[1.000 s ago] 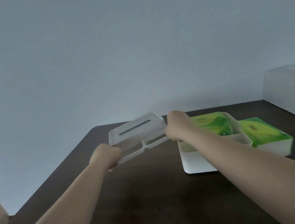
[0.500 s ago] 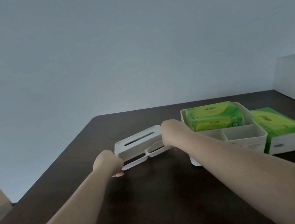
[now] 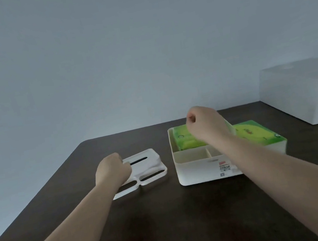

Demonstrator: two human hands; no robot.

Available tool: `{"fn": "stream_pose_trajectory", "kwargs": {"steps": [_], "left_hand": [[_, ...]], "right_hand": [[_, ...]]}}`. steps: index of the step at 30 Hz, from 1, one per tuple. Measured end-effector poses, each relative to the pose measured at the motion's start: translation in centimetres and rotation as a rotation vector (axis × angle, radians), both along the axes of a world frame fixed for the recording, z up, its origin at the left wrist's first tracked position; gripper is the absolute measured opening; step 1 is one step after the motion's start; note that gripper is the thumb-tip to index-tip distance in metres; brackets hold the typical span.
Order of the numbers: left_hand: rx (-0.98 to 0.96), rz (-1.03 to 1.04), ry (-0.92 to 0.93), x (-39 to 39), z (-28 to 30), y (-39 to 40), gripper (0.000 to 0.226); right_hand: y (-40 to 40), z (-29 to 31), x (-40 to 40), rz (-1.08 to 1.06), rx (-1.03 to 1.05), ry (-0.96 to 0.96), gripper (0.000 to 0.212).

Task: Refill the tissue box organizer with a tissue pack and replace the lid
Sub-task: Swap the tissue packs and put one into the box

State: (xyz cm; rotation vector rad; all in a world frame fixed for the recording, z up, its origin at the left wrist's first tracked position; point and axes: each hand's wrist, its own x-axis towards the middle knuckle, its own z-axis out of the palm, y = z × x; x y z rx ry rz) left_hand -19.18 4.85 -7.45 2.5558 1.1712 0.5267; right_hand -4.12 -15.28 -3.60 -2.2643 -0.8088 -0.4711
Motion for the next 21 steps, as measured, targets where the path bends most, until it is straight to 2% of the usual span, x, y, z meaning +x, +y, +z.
{"fn": "stream_pose_trajectory", "kwargs": {"steps": [5, 7, 9, 12, 15, 18, 21], "left_hand": [[-0.036, -0.155, -0.159, 3.7, 1.5, -4.4, 0.025], [-0.066, -0.224, -0.191, 4.8, 1.9, -6.1, 0.029], [-0.094, -0.265, -0.191, 6.0, 2.1, -7.3, 0.035], [-0.121, -0.294, -0.142, 7.5, 2.1, -8.6, 0.044], [-0.003, -0.286, -0.017, 8.7, 1.9, -9.2, 0.054], [0.103, -0.355, 0.090, 9.4, 1.9, -9.5, 0.062], [0.079, -0.374, 0.127, 9.9, 1.9, -9.6, 0.057]], "right_hand": [[-4.2, -1.0, 1.8, -0.037, -0.098, 0.077, 0.019], [-5.4, -1.2, 2.2, -0.103, -0.111, 0.062, 0.019], [-6.7, -1.4, 2.7, -0.199, -0.210, 0.109, 0.026], [-8.6, -2.1, 3.8, -0.283, -0.319, 0.289, 0.050], [-10.7, -3.3, 5.2, -0.325, -0.334, 0.476, 0.067], [-12.0, -4.6, 6.3, -0.311, -0.387, 0.537, 0.071], [-12.3, -4.7, 6.8, -0.262, -0.429, 0.553, 0.084]]}}
